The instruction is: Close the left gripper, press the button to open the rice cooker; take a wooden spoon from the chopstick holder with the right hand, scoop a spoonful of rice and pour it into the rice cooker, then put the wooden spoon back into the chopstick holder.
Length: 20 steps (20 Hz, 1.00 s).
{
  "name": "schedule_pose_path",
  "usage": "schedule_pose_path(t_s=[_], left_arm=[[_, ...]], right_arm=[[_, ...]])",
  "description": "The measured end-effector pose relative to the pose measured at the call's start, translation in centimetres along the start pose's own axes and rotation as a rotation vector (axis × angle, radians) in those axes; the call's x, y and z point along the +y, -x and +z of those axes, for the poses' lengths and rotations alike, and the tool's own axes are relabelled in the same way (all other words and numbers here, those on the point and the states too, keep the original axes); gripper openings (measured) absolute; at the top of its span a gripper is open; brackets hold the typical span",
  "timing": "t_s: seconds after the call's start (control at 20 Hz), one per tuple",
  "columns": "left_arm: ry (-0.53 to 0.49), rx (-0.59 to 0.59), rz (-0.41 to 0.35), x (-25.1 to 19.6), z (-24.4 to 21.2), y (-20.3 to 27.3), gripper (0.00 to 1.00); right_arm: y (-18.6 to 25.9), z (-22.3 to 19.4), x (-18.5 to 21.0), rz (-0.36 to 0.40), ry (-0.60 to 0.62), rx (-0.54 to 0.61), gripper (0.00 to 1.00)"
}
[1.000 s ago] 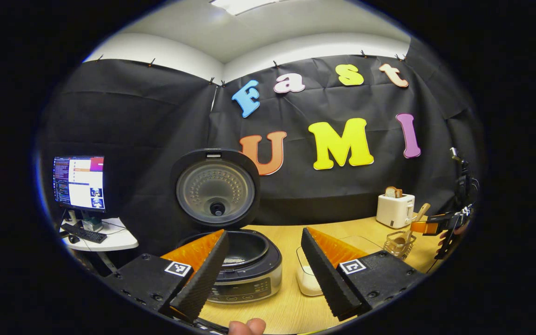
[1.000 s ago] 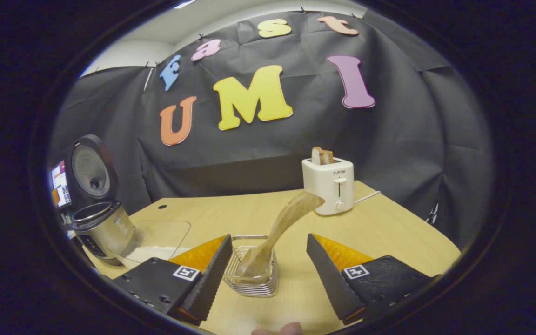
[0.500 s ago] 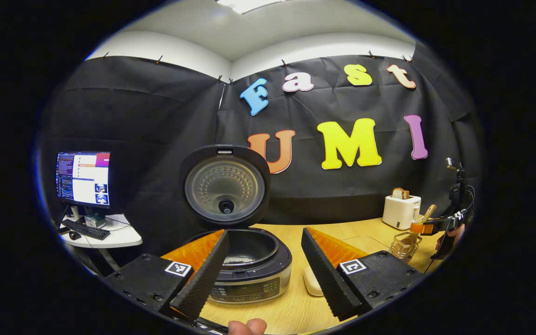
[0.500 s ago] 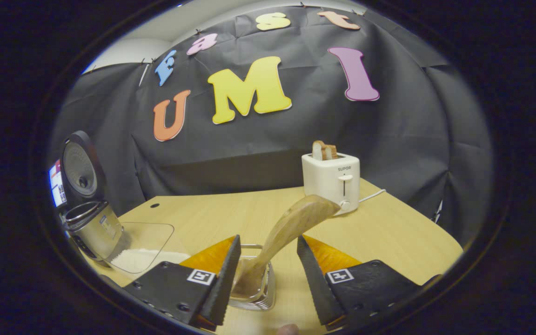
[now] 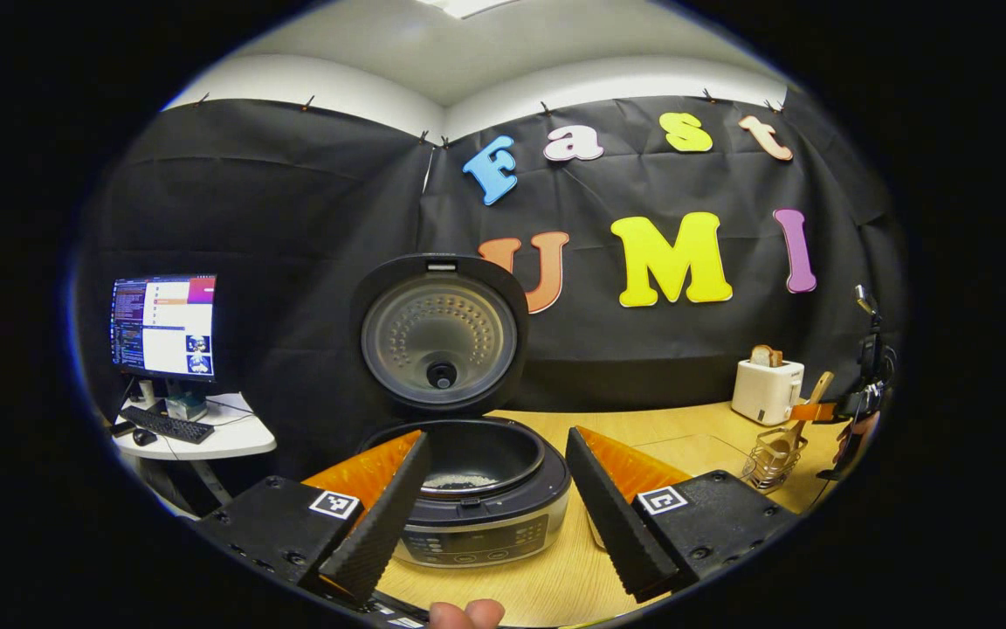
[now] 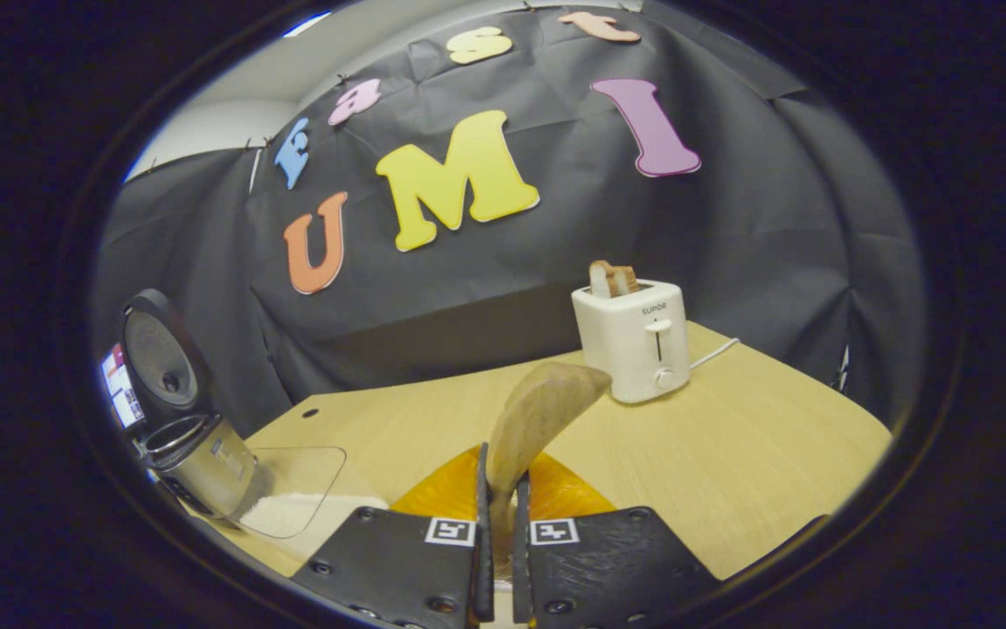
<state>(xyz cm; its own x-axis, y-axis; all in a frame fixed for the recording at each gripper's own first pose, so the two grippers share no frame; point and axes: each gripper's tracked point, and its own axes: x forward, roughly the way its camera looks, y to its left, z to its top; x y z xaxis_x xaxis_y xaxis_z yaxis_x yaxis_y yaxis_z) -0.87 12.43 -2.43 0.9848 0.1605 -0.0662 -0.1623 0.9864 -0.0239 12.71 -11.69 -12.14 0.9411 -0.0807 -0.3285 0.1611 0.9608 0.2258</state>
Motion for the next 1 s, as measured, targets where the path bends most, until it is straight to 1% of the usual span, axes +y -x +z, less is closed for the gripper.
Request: schedule_pose_path(t_s=[0.05,0.1,0.2,0.4,0.65,0.85,1.0], left_arm=[[0.008,0.013,-0.003,-0.1,-0.4,0.0,0.99],[0.008,0.026,-0.007,0.0,-0.7,0.1,0.99],[-0.006,0.021,-0.002,0.5,-0.3,0.2,0.99],[-0.012,-0.001,0.0,0.9,0.4,0.7,0.99],[-0.011,-0.018,-0.034,0.2,1.1,1.0,0.99],[-0.018,-0.009,-0.043,0.3,0.9,1.1,0.99],[-0.007,-0.013,-0.053,0.2,1.2,1.4,0.99]], right_arm=[[0.4,0.0,0.4,-0.003,-0.015,0.007,0.08],[0.3,-0.1,0.5,-0.002,-0.015,0.003,0.01],[0.6,0.4,0.8,-0.009,0.005,-0.006,0.0],[1.7,2.6,1.4,-0.006,0.036,-0.069,0.0],[3.6,4.5,2.1,-0.012,0.065,-0.11,0.01],[5.0,6.7,2.5,-0.025,0.079,-0.153,0.0],[5.9,8.5,4.4,-0.003,0.082,-0.189,0.0]])
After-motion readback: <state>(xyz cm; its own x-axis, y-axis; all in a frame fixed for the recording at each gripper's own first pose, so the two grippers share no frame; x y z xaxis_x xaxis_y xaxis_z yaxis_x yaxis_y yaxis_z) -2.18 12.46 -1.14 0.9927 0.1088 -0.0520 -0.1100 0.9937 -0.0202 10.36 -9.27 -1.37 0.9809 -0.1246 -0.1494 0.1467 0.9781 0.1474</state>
